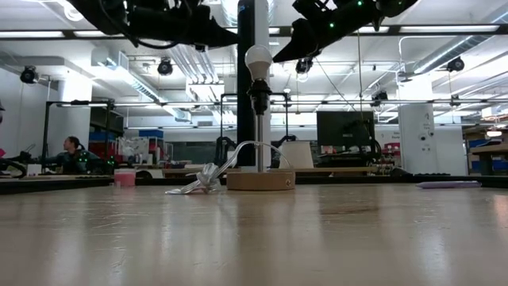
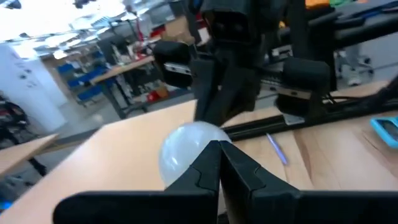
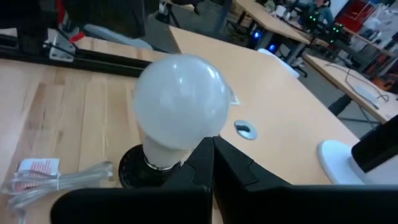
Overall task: Screw lightbulb
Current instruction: Remove the light bulb from the bulb socket
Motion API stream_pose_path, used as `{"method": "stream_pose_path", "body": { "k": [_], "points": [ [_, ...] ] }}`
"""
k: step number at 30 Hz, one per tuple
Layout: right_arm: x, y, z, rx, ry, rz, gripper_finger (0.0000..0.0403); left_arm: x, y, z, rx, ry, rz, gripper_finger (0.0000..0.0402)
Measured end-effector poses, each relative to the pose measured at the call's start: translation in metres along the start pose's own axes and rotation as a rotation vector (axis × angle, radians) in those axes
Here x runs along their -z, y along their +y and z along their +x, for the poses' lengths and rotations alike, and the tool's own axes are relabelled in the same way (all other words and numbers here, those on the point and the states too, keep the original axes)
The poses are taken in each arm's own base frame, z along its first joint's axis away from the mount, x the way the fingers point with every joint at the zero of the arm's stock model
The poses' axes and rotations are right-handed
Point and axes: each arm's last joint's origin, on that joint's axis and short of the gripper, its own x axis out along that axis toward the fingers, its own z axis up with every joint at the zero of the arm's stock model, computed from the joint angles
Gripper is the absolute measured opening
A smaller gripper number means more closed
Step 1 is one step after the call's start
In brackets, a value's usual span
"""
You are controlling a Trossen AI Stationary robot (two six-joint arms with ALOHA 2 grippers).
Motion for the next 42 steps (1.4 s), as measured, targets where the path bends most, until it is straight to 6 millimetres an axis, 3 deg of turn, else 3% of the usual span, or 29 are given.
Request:
{"method": "stream_pose_path", "body": {
  "k": [9,16,29,35,42],
  "points": [
    [-0.003,0.004,0.001,-0.09,-0.052,0.002,0.0,0.003,0.01,-0.002,-0.299,0.121,0.044,0.0],
    [0.004,0.008,0.011,-0.101,-0.032,0.003,0.0,0.014,0.005,0.008,-0.211,0.13,0.032,0.0],
    [0.004,0.007,0.012,-0.086,-0.029,0.003,0.0,0.012,-0.001,0.009,-0.101,0.09,0.028,0.0],
    [0.003,0.005,0.013,0.003,-0.019,0.003,0.0,0.013,-0.009,0.01,0.062,0.054,0.014,0.0],
    [0.007,0.005,0.011,-0.012,0.03,-0.008,0.0,0.012,-0.006,0.008,-0.011,0.081,0.006,0.0]
  ]
}}
